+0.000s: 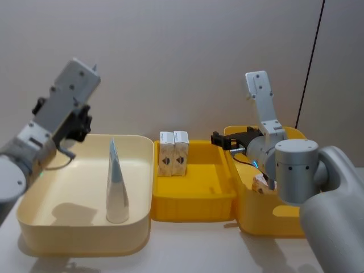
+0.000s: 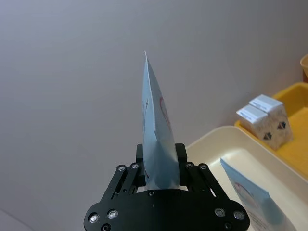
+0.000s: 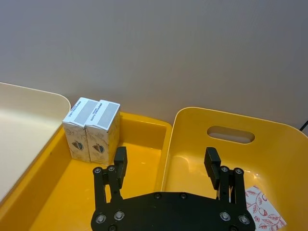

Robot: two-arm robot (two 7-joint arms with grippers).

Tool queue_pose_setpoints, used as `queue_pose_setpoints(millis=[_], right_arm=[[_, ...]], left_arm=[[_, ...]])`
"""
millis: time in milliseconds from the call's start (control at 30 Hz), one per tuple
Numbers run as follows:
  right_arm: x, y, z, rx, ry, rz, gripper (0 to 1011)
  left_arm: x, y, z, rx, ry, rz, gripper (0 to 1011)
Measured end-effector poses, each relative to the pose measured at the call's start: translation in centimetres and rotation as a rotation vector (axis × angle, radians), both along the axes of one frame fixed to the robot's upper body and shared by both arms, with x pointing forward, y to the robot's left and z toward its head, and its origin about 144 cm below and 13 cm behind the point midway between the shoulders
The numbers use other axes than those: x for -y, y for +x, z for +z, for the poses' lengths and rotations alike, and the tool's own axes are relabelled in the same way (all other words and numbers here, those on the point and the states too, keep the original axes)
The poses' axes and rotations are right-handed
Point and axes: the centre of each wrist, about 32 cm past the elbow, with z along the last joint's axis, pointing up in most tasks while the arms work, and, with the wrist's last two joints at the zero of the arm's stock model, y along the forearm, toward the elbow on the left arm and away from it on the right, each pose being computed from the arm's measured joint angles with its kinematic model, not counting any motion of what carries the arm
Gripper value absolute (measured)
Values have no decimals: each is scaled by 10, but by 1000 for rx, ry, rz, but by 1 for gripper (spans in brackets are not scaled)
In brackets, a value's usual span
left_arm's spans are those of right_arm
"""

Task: Bimanual collaborative sorting of washing and personal care products

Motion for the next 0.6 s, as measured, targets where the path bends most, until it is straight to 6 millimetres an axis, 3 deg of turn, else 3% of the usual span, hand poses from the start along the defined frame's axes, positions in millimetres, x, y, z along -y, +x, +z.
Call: queue_pose_setpoints(millis=[333,600], right_arm=[[0,0,0,0,0,0,1001],[-1,0,0,25,-25,24,1001]], left_arm=[[-2,-1,34,106,-20,-67,349],[-6,5,50,140,-68,-161,348]])
